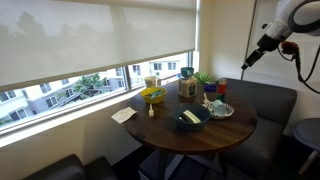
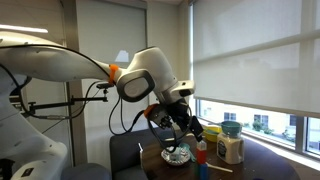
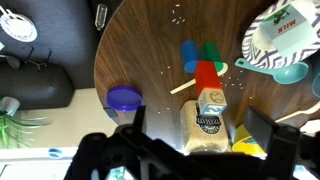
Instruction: Put the white block in the blue bowl
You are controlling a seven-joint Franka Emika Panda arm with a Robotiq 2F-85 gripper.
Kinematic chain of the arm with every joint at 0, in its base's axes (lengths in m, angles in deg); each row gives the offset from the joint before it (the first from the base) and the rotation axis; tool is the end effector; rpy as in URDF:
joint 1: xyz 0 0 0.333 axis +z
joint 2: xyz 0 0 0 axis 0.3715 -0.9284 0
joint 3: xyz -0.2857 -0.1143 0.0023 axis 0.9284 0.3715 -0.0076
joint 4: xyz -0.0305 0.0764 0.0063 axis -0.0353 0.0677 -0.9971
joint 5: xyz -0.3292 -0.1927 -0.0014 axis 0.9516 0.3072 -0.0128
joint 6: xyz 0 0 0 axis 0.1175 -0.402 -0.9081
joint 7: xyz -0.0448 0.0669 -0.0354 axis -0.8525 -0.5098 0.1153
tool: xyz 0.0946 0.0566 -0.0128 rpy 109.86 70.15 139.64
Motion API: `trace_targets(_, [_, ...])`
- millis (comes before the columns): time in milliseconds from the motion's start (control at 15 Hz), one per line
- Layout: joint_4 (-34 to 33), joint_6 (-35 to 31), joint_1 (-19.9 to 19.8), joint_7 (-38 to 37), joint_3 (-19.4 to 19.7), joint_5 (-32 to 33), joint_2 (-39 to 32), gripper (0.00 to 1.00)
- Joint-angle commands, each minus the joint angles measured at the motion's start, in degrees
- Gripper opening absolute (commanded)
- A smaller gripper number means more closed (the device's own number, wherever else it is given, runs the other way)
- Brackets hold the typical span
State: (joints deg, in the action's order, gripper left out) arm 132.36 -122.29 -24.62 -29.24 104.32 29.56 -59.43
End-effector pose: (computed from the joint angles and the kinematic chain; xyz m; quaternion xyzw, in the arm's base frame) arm 0.3991 -0.1762 0.5519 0.9650 -0.0265 0.2608 0.0092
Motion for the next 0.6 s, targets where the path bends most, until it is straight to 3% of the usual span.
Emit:
trace_targets(0, [-3.0,-5.1,2.1,0.4,-0.5,-5.0,-7.6,1.00])
trace_targets(533, [-8.6,-4.1,2.3,0.2,-2.7,-11.6,-16.1,1.00])
